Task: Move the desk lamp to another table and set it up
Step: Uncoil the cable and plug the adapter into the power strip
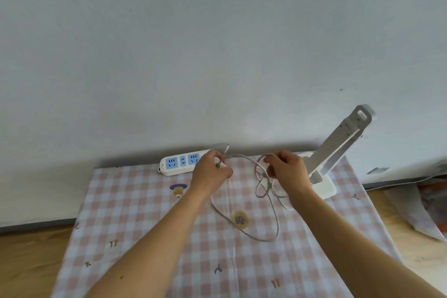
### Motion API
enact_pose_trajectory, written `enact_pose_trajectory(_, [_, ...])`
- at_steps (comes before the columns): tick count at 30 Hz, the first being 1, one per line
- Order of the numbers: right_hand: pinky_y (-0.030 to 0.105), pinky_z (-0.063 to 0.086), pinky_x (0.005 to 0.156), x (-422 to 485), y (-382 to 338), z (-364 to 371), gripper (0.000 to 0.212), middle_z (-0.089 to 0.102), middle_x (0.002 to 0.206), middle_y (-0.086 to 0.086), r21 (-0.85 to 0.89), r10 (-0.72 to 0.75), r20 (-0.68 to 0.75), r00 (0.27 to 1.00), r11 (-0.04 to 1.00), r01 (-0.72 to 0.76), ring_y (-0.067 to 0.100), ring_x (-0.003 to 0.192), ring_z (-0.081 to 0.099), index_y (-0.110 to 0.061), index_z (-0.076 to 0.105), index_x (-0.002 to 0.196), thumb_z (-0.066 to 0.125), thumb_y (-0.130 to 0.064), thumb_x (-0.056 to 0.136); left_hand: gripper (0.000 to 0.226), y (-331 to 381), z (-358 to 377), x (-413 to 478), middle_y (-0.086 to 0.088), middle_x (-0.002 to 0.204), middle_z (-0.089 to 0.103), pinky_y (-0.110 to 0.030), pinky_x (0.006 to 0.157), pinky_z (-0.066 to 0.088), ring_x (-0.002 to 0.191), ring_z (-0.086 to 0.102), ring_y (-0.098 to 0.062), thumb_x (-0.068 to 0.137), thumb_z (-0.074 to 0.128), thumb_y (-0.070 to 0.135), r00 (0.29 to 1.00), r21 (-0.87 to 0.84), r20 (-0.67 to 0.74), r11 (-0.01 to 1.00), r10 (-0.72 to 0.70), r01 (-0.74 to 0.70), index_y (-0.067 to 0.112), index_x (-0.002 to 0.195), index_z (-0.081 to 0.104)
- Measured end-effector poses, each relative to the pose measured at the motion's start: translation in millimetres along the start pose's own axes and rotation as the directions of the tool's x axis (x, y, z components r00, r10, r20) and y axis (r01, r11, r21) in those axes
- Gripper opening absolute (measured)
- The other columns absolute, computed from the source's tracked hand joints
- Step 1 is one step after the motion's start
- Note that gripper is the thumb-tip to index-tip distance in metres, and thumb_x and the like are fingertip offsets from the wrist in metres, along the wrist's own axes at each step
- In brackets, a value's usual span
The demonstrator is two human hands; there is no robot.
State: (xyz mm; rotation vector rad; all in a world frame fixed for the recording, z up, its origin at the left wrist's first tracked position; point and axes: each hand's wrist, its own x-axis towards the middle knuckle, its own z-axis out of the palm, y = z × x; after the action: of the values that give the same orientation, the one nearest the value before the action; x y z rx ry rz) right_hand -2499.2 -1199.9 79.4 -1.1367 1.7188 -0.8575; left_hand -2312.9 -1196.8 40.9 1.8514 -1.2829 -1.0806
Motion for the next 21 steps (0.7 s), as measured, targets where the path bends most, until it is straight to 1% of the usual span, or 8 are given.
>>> enact_pose_trajectory(3, [0.025, 0.045, 0.052, 1, 13, -22, 0.015, 0.059, 0.038, -0.001, -0.146, 0.092, 0.021, 0.996, 0.985, -0.088, 0.010, 0.040, 0.060, -0.012, 0.068, 0.072, 0.062, -0.019, 0.084, 0.017, 14, -22, 11, -0.011, 0.073, 0.060, -0.046, 0.072, 0.055, 0.068, 0.059, -0.026, 0.057, 0.065, 0.022, 0.977, -0.358, -0.107, 0.923, -0.187, 0.137, 0.012, 0.067, 0.055])
enact_pose_trajectory(8, [0.019, 0.043, 0.042, 0, 31, -45, 0.021, 0.047, 0.029, -0.004, -0.271, 0.220, -0.025, 0.975, 0.937, -0.219, 0.014, 0.029, 0.053, -0.008, 0.068, 0.066, 0.058, -0.017, 0.083, 0.023, 25, -39, 20, 0.002, 0.051, 0.060, -0.034, 0.062, 0.051, 0.057, 0.058, -0.019, 0.080, 0.063, 0.020, 0.935, -0.635, -0.151, 0.756, -0.320, 0.156, 0.018, 0.058, 0.061])
enact_pose_trajectory(10, [0.022, 0.044, 0.043, 3, 29, -47, 0.024, 0.047, 0.029, -0.003, -0.333, 0.289, -0.022, 0.957, 0.901, -0.279, 0.017, 0.027, 0.051, -0.008, 0.065, 0.062, 0.054, -0.017, 0.081, 0.021, 28, -43, 23, 0.002, 0.053, 0.059, -0.033, 0.059, 0.050, 0.059, 0.058, -0.018, 0.084, 0.055, 0.014, 0.917, -0.716, -0.152, 0.680, -0.369, 0.156, 0.021, 0.067, 0.065])
enact_pose_trajectory(13, [0.021, 0.044, 0.043, 8, 27, -50, 0.018, 0.057, 0.039, 0.001, -0.568, 0.313, 0.061, 0.948, 0.792, -0.225, 0.015, 0.029, 0.055, -0.008, 0.063, 0.073, 0.049, -0.014, 0.083, 0.015, 33, -51, 28, -0.004, 0.062, 0.060, -0.034, 0.058, 0.050, 0.055, 0.057, -0.020, 0.087, 0.054, 0.017, 0.905, -0.708, -0.168, 0.687, -0.390, 0.165, 0.015, 0.074, 0.062])
enact_pose_trajectory(16, [0.023, 0.052, 0.050, 8, 25, -51, 0.013, 0.070, 0.057, 0.002, -0.568, 0.285, 0.160, 0.945, 0.809, -0.148, 0.015, 0.047, 0.067, -0.014, 0.058, 0.092, 0.047, -0.020, 0.089, 0.015, 37, -52, 28, -0.005, 0.064, 0.060, -0.034, 0.060, 0.048, 0.043, 0.058, -0.015, 0.080, 0.054, 0.015, 0.936, -0.629, -0.182, 0.768, -0.300, 0.123, 0.021, 0.069, 0.062])
enact_pose_trajectory(18, [0.025, 0.052, 0.060, 5, 20, -48, 0.017, 0.072, 0.071, -0.001, -0.625, 0.169, 0.141, 0.975, 0.779, -0.045, 0.017, 0.062, 0.068, -0.025, 0.059, 0.102, 0.053, -0.031, 0.087, 0.006, 41, -49, 25, -0.006, 0.063, 0.060, -0.036, 0.063, 0.047, 0.044, 0.058, -0.017, 0.069, 0.058, 0.021, 0.958, -0.506, -0.155, 0.852, -0.243, 0.134, 0.019, 0.065, 0.062])
enact_pose_trajectory(20, [0.029, 0.051, 0.072, 1, 10, -42, 0.025, 0.072, 0.090, -0.004, -0.741, -0.041, 0.080, 0.996, 0.666, 0.087, 0.020, 0.083, 0.066, -0.033, 0.061, 0.107, 0.053, -0.037, 0.084, 0.008, 42, -43, 22, -0.006, 0.065, 0.061, -0.039, 0.066, 0.049, 0.055, 0.058, -0.023, 0.072, 0.059, 0.022, 0.971, -0.433, -0.111, 0.890, -0.210, 0.143, 0.017, 0.067, 0.062])
enact_pose_trajectory(21, [0.030, 0.051, 0.076, -2, 2, -37, 0.026, 0.071, 0.097, -0.006, -0.734, -0.129, 0.074, 0.989, 0.664, 0.142, 0.020, 0.089, 0.064, -0.033, 0.063, 0.108, 0.053, -0.036, 0.083, 0.011, 41, -41, 22, -0.007, 0.066, 0.061, -0.039, 0.068, 0.050, 0.057, 0.057, -0.023, 0.077, 0.059, 0.020, 0.973, -0.435, -0.099, 0.889, -0.208, 0.146, 0.015, 0.067, 0.062])
